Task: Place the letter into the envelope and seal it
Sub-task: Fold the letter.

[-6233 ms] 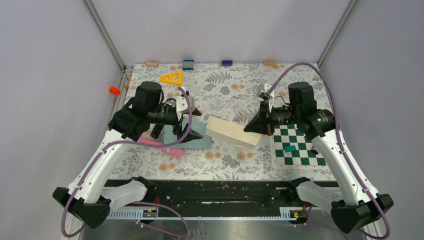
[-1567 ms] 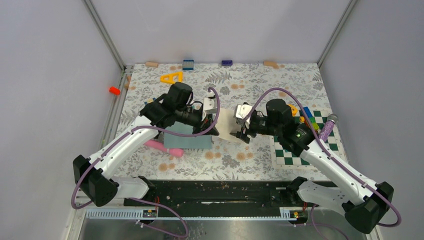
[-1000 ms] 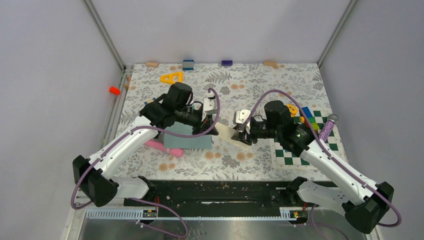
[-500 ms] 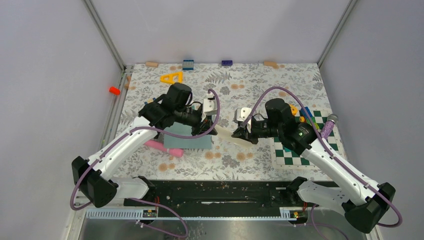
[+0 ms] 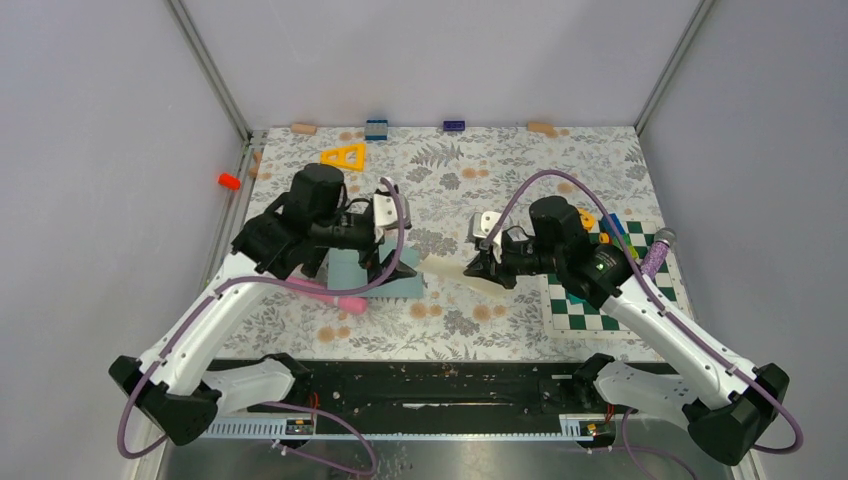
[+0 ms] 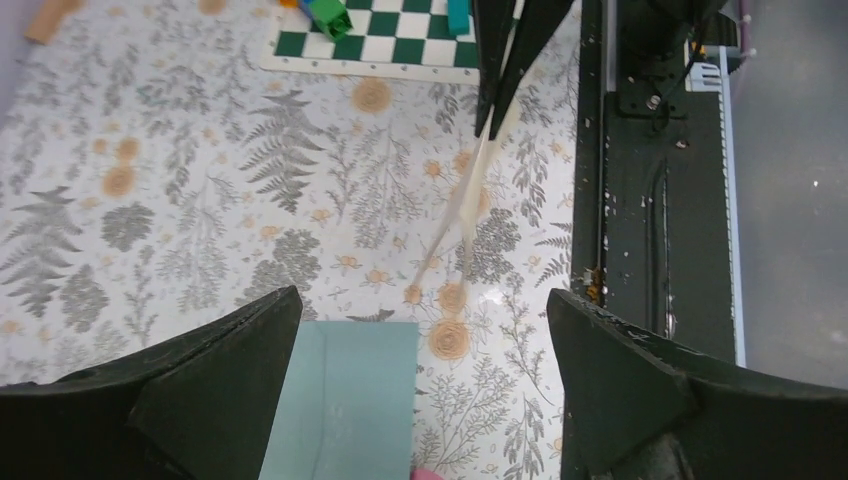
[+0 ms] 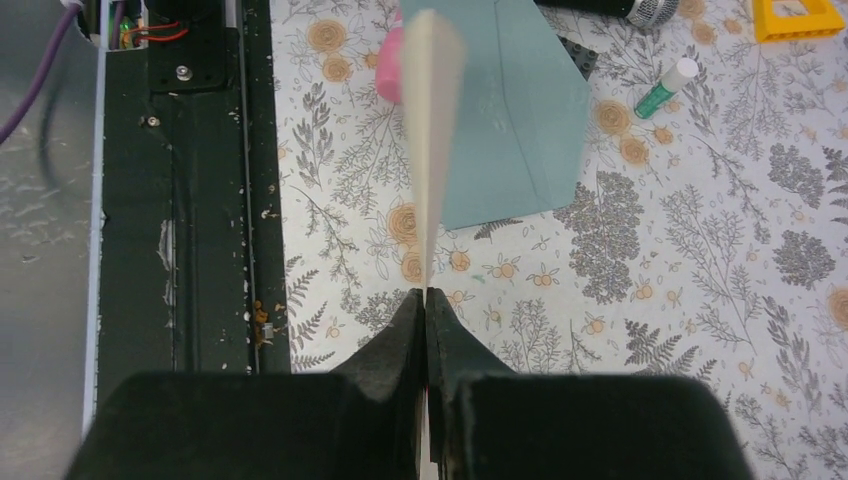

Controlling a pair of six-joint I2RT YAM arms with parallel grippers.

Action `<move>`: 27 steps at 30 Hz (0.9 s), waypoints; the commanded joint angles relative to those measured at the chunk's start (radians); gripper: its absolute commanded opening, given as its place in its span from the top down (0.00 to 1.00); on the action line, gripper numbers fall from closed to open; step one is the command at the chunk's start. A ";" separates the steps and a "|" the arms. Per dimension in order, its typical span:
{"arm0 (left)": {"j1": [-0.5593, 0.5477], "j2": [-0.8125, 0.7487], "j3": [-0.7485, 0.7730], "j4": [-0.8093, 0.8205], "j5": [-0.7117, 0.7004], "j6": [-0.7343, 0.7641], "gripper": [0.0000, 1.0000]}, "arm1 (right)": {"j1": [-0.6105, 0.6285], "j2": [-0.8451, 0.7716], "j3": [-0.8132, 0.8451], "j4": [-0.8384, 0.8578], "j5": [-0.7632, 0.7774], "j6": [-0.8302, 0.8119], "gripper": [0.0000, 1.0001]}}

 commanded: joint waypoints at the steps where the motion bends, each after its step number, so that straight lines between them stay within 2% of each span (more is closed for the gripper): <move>1: 0.019 -0.012 0.048 0.034 0.011 -0.006 0.01 | -0.019 -0.023 0.023 0.018 -0.077 0.061 1.00; 4: 0.015 0.035 0.067 0.038 0.073 -0.028 0.01 | -0.032 -0.023 0.027 0.028 -0.094 0.089 1.00; 10: -0.033 0.108 0.121 0.036 0.109 -0.061 0.02 | -0.053 -0.019 0.007 0.057 -0.138 0.124 1.00; 13: -0.054 0.147 0.157 0.014 0.122 -0.063 0.08 | -0.057 -0.012 0.006 0.057 -0.145 0.128 1.00; 16: -0.074 0.173 0.178 0.000 0.126 -0.061 0.26 | -0.060 -0.009 0.005 0.058 -0.148 0.128 1.00; 19: -0.079 0.186 0.187 -0.006 0.135 -0.060 0.50 | -0.066 -0.012 0.003 0.062 -0.150 0.129 1.00; 26: -0.079 0.182 0.173 -0.006 0.137 -0.057 0.98 | -0.082 -0.016 -0.003 0.080 -0.155 0.147 1.00; 27: -0.079 0.180 0.171 -0.006 0.137 -0.057 1.00 | -0.083 -0.016 -0.003 0.080 -0.155 0.148 1.00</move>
